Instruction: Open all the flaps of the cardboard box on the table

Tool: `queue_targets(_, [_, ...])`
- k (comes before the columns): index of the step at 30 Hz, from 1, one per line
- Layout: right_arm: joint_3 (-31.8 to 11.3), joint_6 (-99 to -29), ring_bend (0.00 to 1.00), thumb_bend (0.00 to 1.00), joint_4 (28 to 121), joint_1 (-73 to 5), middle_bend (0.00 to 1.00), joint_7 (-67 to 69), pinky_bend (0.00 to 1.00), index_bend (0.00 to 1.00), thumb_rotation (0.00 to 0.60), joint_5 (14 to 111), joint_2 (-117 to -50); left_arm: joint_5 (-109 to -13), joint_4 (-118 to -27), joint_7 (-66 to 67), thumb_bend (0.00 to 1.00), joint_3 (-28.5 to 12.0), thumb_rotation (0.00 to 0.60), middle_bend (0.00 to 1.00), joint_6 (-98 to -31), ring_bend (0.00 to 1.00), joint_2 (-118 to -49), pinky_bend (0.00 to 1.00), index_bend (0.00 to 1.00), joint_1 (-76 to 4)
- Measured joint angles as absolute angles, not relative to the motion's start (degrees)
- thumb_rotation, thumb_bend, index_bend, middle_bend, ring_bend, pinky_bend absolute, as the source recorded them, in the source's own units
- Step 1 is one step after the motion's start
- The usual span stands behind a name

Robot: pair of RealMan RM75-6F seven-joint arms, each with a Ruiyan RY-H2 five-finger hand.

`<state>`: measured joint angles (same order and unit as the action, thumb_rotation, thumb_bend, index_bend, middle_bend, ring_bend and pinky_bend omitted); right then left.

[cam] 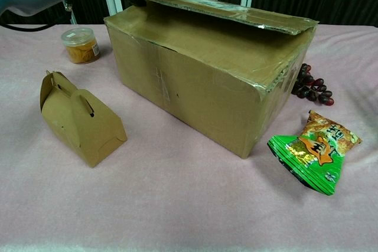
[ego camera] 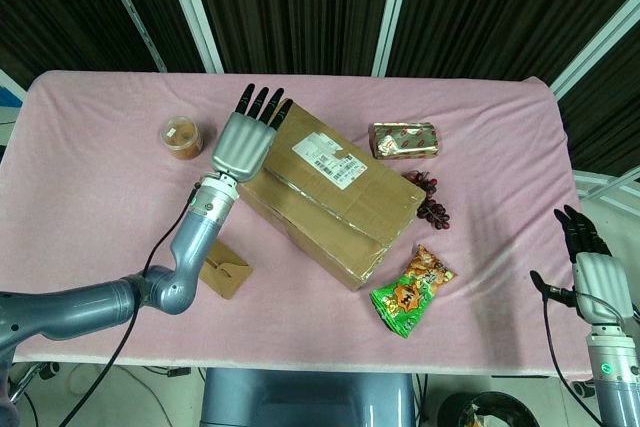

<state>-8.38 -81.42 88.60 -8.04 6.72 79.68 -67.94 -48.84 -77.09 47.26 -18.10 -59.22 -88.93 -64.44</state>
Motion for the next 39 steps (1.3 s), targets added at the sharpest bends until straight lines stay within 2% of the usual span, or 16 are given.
queue_targets(13, [-8.47, -80.71, 0.00, 0.32, 89.04, -8.09, 0.00, 7.01, 0.21, 0.00, 0.600, 78.97, -67.85, -52.74, -68.78, 46.13, 0.24, -21.99, 0.600, 0.00, -57.67, 0.00, -90.88, 0.00, 0.00, -71.68])
queue_targets(19, [-8.48, -80.49, 0.00, 0.32, 89.37, -8.04, 0.00, 7.22, 0.21, 0.00, 0.600, 78.68, -67.70, -52.98, -61.73, 46.18, 0.24, -23.05, 0.600, 0.00, -56.06, 0.00, -93.44, 0.00, 0.00, -75.21])
queue_targets(39, [-9.07, -79.89, 0.00, 0.32, 89.94, -7.76, 0.00, 8.01, 0.21, 0.00, 0.600, 77.00, -67.17, -54.42, -21.00, 38.68, 0.24, -26.67, 0.600, 0.00, -45.78, 0.00, -112.19, 0.00, 0.00, -92.07])
